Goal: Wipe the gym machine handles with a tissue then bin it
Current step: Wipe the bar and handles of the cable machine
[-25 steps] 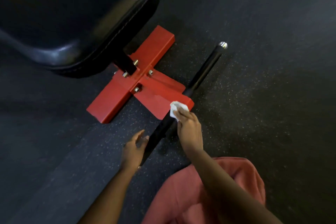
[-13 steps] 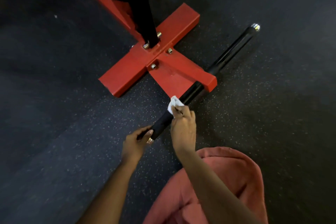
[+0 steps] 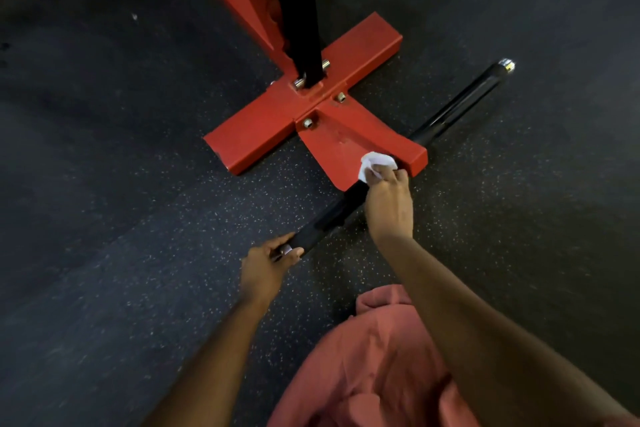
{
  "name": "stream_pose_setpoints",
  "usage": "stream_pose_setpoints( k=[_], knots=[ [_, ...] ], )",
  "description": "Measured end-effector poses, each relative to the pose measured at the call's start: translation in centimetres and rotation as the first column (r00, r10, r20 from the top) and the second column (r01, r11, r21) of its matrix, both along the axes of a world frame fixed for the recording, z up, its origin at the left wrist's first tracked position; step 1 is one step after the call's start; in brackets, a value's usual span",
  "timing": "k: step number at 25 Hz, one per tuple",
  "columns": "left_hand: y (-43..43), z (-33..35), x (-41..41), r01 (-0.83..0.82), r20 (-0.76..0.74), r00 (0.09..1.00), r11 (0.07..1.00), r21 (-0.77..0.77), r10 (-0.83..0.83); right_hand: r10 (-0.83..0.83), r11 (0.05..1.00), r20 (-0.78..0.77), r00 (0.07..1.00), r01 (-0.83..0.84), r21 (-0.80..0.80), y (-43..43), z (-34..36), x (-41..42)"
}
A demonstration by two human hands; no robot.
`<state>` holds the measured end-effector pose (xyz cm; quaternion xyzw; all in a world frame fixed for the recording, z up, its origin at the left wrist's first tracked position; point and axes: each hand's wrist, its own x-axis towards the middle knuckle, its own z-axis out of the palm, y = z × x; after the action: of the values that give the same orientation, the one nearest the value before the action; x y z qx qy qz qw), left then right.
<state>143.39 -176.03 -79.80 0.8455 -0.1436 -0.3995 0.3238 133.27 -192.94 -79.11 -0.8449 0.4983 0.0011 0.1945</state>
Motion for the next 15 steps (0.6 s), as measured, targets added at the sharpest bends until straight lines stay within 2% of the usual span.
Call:
stream_pose_setpoints(
  k=[2,5,6,9,10,11,12,13,14,15],
  knots=[
    [0.0,0.0,-0.1,0.037,0.078,0.996,0.999,0.023,-0.039,0.048,0.999,-0.046,0.998,-0.048,0.017,2.7,0.5,0.9],
    [0.2,0.2,-0.5,0.154,0.251,0.958,0.988,-0.03,-0.141,0.134,0.99,-0.017,0.991,-0.134,0.036,6.1,0.0,1.4],
    [0.4,0.3,-0.6,0.186,0.288,0.943,0.981,-0.045,-0.166,0.162,0.986,0.011,0.987,-0.162,0.039,7.3,-0.1,1.4],
    [1.0,0.5,-0.9,0.269,0.363,0.9,0.963,-0.029,-0.24,0.26,0.966,0.219,0.94,-0.254,-0.055,10.9,-1.0,0.8],
    [1.0,0.4,-1.0,0.282,0.376,0.892,0.959,-0.025,-0.252,0.187,0.982,0.29,0.939,-0.175,-0.066,11.1,-1.4,0.1],
    [1.0,0.3,-0.9,0.278,0.381,0.89,0.96,-0.02,-0.25,-0.027,0.999,0.392,0.919,0.011,0.043,10.8,-1.6,-0.6],
    [1.0,0.3,-0.9,0.257,0.374,0.897,0.966,-0.012,-0.234,-0.334,0.941,0.449,0.829,0.267,0.207,9.9,-1.7,-1.2],
    [1.0,0.2,-0.9,0.229,0.364,0.907,0.973,-0.01,-0.21,-0.632,0.775,0.437,0.64,0.51,0.374,8.5,-1.8,-1.6],
    [1.0,0.0,-0.9,0.209,0.352,0.917,0.978,-0.016,-0.19,-0.82,0.571,0.389,0.42,0.637,0.517,7.1,-2.2,-1.9],
    [1.0,0.0,-0.9,0.198,0.343,0.923,0.98,-0.03,-0.176,-0.899,0.432,0.352,0.262,0.665,0.609,5.7,-2.3,-1.8]
  ],
)
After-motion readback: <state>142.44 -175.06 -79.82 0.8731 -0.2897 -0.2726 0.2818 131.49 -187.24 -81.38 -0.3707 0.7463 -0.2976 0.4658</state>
